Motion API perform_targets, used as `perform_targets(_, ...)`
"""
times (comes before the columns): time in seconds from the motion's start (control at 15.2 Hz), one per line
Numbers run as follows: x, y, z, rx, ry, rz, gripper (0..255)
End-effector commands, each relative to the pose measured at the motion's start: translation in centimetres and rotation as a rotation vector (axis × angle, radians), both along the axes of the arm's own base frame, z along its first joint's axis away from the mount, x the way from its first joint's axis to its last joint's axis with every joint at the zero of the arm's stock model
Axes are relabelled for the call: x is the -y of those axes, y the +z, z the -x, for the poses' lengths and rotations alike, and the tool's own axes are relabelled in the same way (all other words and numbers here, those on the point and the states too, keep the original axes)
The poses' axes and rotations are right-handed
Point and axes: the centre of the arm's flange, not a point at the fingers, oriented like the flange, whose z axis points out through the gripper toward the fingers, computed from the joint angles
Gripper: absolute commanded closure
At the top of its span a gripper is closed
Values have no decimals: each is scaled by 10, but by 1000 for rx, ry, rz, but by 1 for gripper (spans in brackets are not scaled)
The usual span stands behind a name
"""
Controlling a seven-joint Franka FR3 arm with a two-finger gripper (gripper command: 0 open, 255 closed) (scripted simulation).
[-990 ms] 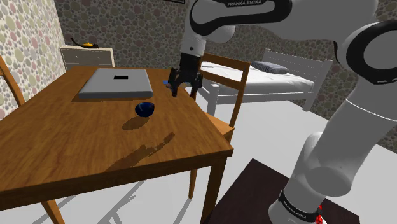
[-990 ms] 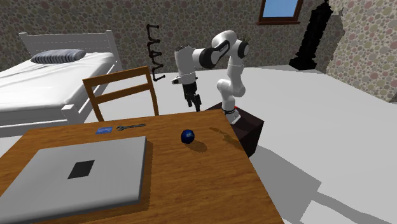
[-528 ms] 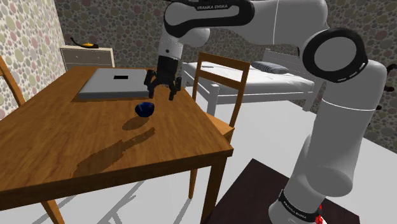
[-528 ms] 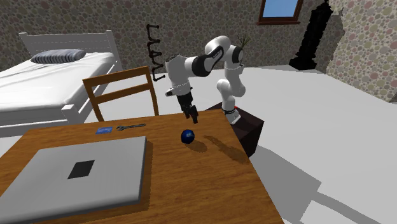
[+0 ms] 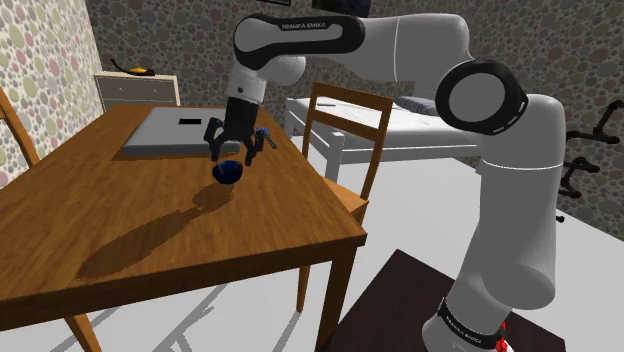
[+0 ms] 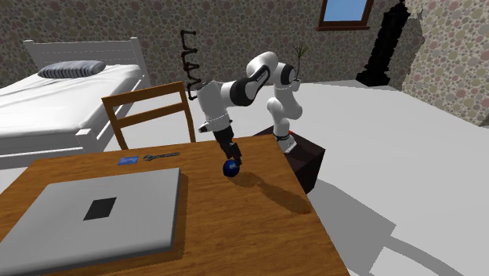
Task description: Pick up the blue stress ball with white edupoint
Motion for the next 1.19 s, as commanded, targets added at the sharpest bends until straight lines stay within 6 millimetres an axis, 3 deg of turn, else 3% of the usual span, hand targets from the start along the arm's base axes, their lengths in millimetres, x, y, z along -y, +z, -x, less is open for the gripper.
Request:
perform_targets(0.0,-1,-10,0,0,0,-1,0)
perform_targets(0.13,-1,-24,0,0,0,-1,0)
perform_targets(0.26,-1,-24,0,0,0,-1,0)
perform_targets(0.33,-1,-24,0,0,0,-1,255)
perform_targets(0.92,-1,-24,0,0,0,-1,255)
perform_targets(1.12,-1,-8,0,0,0,-1,255)
